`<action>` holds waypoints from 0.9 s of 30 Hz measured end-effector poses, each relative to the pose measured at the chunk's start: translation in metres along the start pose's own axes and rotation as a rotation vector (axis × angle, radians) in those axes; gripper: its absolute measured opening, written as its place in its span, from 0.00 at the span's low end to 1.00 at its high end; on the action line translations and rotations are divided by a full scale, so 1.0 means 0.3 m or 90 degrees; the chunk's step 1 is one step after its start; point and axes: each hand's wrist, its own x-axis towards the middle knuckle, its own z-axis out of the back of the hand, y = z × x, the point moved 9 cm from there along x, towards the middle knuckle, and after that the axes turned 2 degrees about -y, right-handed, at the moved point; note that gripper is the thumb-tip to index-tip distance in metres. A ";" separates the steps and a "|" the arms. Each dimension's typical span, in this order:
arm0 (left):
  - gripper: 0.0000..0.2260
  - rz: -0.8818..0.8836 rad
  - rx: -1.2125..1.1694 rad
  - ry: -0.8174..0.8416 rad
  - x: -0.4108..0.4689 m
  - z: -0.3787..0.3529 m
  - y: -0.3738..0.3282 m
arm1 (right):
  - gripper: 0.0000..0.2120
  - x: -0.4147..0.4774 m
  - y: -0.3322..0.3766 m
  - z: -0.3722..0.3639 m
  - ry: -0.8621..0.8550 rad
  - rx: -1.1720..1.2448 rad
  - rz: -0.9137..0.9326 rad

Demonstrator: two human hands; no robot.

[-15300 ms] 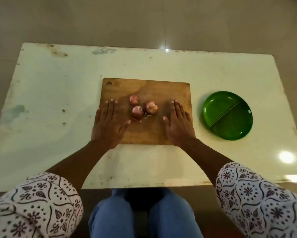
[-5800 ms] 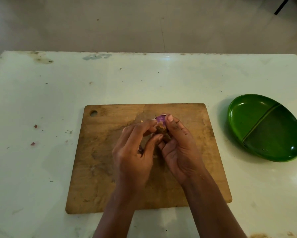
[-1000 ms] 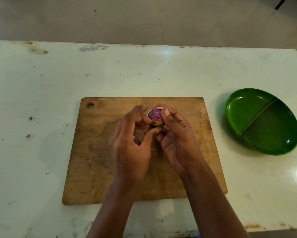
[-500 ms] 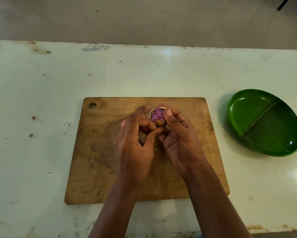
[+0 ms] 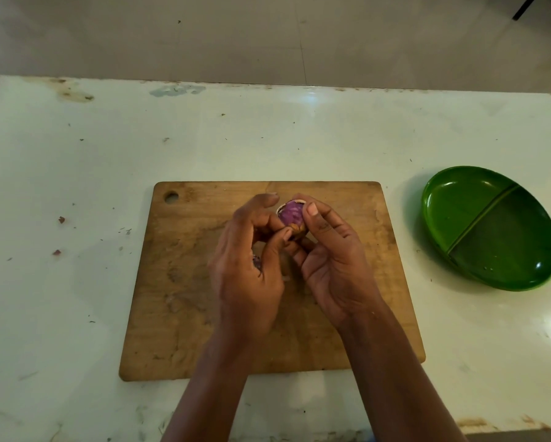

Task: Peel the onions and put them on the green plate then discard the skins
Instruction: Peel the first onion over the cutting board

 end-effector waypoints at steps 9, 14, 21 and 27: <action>0.17 0.024 -0.013 0.015 -0.006 -0.015 -0.005 | 0.16 0.007 -0.011 0.010 0.003 0.052 -0.005; 0.17 0.030 -0.021 -0.012 -0.008 -0.006 -0.001 | 0.11 0.004 -0.016 0.002 0.006 0.088 -0.008; 0.12 0.138 -0.100 -0.050 -0.008 -0.001 0.020 | 0.15 -0.001 -0.041 -0.009 0.004 0.118 -0.047; 0.10 0.518 -0.521 -0.146 -0.057 -0.033 0.143 | 0.19 -0.001 -0.052 0.005 -0.036 0.190 -0.067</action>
